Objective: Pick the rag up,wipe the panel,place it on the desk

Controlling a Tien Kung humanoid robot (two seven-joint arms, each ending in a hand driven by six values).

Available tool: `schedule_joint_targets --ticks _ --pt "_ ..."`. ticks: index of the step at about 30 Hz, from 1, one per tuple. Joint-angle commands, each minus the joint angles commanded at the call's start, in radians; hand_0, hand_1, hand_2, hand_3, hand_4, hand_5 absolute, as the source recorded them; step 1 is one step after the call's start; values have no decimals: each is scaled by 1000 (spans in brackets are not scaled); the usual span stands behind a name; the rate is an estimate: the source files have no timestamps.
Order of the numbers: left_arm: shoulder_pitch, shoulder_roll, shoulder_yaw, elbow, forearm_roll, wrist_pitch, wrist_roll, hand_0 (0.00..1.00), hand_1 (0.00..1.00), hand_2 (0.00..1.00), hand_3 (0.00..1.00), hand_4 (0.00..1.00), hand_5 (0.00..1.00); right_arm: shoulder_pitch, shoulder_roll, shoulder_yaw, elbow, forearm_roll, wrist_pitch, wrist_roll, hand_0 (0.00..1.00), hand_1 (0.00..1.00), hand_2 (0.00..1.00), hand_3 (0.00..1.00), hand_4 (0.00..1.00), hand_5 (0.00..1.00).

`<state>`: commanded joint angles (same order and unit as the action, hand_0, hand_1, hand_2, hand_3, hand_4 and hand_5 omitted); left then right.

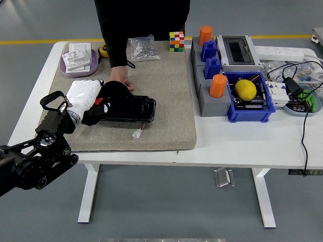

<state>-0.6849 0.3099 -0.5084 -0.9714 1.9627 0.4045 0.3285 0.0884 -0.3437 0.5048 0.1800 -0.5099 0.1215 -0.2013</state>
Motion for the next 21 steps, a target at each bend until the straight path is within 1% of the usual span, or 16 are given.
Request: schedule_joint_targets --ticks 9,17,21 --pt "-42 -37 96 -43 -42 -7 4 225 128 456 410 447 2 1 -2 -8 0 1 1 0 765 724 728 595 902 567" --pt "-64 -54 178 -74 -75 -9 4 225 128 457 410 446 2 0 -6 -21 0 7 5 -1 764 725 727 594 902 567" --pt "-76 -63 214 -89 -83 -12 -7 225 128 457 410 446 2 1 -7 -24 0 7 5 -1 764 725 727 595 903 568"
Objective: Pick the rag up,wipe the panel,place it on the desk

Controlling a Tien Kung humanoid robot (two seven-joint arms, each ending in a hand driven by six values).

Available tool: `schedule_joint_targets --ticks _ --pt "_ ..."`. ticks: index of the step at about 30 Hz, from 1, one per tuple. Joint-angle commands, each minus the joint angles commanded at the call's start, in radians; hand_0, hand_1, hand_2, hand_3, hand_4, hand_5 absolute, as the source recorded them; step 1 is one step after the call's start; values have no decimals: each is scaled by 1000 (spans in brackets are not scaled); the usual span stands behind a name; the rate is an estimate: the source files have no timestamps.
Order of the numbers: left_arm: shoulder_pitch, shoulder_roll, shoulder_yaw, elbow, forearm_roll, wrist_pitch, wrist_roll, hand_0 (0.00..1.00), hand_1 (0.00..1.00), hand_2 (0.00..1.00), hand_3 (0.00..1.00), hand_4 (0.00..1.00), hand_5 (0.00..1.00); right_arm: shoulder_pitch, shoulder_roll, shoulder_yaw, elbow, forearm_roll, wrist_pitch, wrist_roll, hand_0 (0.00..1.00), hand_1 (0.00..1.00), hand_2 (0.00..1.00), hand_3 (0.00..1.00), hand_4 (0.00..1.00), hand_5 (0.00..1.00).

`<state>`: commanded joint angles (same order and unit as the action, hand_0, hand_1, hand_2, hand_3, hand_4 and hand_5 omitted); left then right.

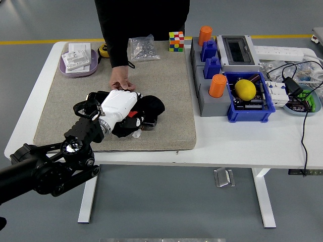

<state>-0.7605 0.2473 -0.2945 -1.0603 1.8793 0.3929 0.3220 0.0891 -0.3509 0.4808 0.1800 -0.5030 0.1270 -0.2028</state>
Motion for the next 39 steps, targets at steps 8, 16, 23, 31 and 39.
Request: schedule_joint_targets --ticks 8,16,23,31,39 --pt "-7 -3 21 -13 2 -1 -1 225 128 457 410 445 2 1 0 0 0 -3 1 -2 764 725 727 595 903 568" --pt "1 -5 4 -5 4 2 0 225 128 457 410 443 2 1 2 -2 0 1 -1 -1 765 725 727 594 902 567" --pt "24 5 -47 34 13 1 6 225 127 457 410 443 2 -1 7 7 0 -3 -2 -1 764 725 726 594 901 567" --pt "59 46 -112 70 42 5 3 225 127 457 410 445 2 -1 7 24 0 -15 -3 -4 764 725 727 593 902 567" --pt "78 77 -156 104 59 7 4 225 127 457 410 445 2 -2 9 31 0 -17 -3 -4 764 725 727 593 901 567"
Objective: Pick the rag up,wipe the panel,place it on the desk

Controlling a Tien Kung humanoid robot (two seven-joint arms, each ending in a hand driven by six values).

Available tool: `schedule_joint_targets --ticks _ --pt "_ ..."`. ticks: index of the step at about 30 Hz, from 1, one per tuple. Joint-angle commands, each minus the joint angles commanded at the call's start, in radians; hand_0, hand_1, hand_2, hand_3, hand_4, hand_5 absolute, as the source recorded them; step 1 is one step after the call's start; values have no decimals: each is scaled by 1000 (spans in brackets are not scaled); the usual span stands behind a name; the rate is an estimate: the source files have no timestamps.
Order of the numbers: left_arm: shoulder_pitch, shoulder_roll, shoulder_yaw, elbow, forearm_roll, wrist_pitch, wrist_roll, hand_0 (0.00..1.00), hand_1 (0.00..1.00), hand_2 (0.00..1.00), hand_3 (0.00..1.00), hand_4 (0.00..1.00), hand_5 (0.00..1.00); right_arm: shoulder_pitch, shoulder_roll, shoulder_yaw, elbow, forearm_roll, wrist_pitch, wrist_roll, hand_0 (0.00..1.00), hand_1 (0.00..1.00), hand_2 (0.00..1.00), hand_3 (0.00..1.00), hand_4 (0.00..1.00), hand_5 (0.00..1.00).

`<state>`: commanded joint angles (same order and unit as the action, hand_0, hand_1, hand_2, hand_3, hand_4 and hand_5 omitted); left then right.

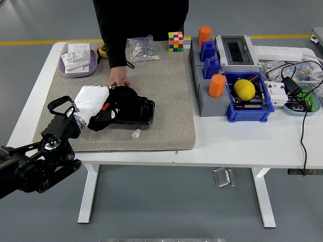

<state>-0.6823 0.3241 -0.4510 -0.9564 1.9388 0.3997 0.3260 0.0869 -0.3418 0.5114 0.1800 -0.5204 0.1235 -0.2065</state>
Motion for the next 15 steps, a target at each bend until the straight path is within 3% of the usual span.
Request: schedule_joint_targets --ticks 15 --pt "19 44 -55 35 36 0 8 225 126 459 412 446 2 -2 3 15 0 -9 1 -2 764 725 727 592 900 567"
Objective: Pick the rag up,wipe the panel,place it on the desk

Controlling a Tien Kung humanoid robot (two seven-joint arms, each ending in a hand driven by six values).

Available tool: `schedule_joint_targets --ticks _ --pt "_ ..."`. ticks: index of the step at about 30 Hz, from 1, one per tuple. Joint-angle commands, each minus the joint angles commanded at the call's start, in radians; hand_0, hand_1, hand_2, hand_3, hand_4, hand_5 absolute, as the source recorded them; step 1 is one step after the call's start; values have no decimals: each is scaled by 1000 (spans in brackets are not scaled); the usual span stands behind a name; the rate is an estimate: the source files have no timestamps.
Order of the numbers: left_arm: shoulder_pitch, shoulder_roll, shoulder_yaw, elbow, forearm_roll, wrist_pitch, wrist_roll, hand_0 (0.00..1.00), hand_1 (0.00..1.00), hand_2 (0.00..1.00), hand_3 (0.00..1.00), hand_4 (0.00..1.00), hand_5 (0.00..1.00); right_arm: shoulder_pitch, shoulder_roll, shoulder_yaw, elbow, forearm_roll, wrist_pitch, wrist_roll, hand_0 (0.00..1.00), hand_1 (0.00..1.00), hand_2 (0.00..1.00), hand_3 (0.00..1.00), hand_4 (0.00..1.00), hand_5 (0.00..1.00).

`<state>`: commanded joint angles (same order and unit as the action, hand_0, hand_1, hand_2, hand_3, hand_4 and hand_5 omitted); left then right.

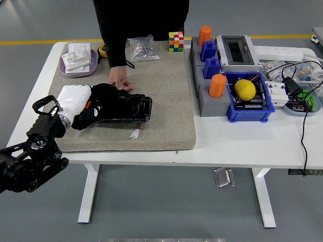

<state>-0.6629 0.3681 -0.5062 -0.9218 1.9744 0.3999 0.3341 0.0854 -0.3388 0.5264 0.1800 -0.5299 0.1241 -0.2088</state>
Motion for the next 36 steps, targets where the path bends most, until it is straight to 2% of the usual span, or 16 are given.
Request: schedule_joint_targets --ticks 15,23,32,36 --pt "15 35 -68 11 41 -3 5 225 126 458 411 451 2 -2 9 49 0 -42 5 -14 764 725 727 591 899 566" --pt "36 55 -128 45 57 3 -2 225 127 459 412 452 2 -5 11 62 0 -52 6 -20 764 724 727 591 899 566" --pt "66 50 -189 117 32 20 -23 225 126 458 411 453 2 -8 14 63 0 -52 6 -20 764 724 727 591 898 565" --pt "73 43 -183 130 3 26 -34 225 131 458 410 453 2 -8 13 58 0 -46 6 -20 763 724 726 591 898 565"
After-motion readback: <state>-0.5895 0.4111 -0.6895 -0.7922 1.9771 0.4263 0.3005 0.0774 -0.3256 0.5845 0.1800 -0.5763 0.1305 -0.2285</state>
